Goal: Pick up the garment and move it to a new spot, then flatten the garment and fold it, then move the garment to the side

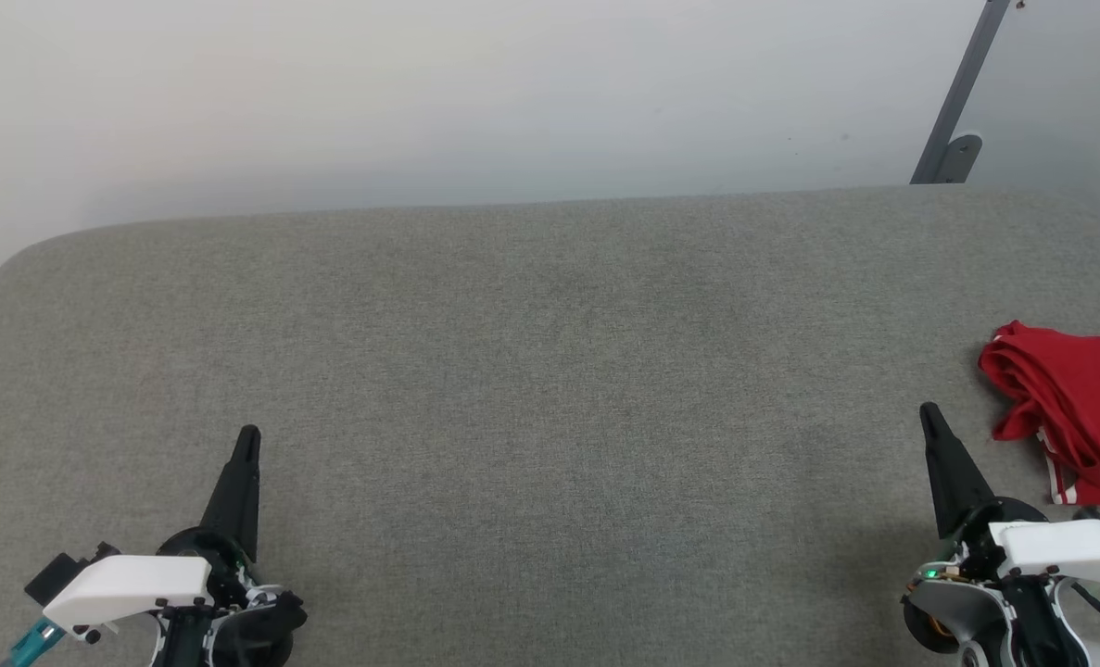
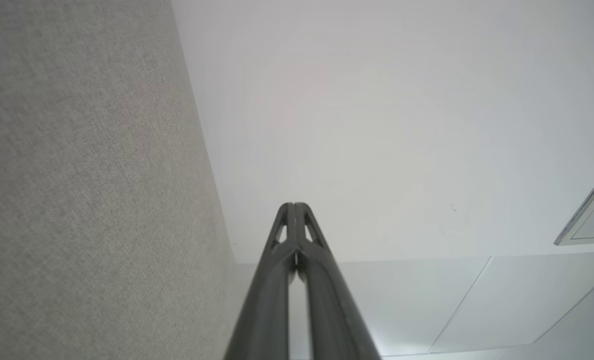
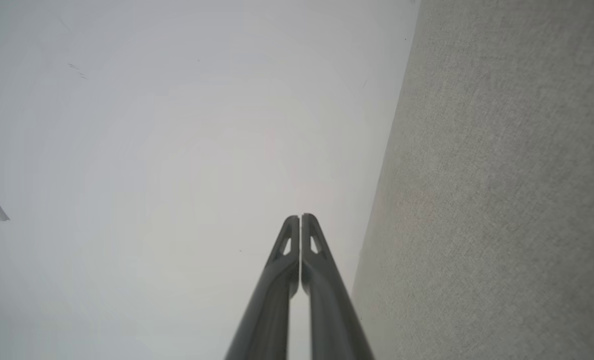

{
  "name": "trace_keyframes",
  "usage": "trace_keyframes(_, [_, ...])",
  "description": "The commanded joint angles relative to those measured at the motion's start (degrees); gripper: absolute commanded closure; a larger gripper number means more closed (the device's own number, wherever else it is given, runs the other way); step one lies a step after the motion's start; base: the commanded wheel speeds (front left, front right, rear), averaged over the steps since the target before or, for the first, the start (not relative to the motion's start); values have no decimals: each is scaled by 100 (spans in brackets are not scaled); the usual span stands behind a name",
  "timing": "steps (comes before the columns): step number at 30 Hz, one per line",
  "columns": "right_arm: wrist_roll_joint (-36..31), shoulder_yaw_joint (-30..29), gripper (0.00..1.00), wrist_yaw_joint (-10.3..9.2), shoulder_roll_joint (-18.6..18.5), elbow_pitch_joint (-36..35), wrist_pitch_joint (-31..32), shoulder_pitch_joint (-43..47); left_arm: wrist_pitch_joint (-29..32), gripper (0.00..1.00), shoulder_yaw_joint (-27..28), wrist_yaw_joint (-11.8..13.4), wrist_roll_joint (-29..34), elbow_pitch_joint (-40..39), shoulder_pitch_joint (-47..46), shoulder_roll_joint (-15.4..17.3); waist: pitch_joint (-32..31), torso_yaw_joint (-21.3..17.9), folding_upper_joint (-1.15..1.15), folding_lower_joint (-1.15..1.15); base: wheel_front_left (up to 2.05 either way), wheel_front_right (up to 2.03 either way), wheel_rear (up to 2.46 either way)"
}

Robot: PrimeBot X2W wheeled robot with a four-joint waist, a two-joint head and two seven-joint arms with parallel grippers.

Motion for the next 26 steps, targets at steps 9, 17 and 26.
trace_keyframes(9, [21, -8, 100, 0, 9, -16, 11, -33, 43, 100, 41, 11, -13, 1, -79, -6, 0, 0, 0, 0, 0, 0, 0])
trace_keyframes(17, [21, -6, 100, 0, 9, -16, 10, -33, 51, 100, 57, 11, 9, 1, -81, -17, 0, 0, 0, 0, 0, 0, 0])
trace_keyframes(26, [21, -6, 100, 0, 9, -16, 10, -33, 56, 100, 73, 11, 21, 2, -83, -30, 0, 0, 0, 0, 0, 0, 0])
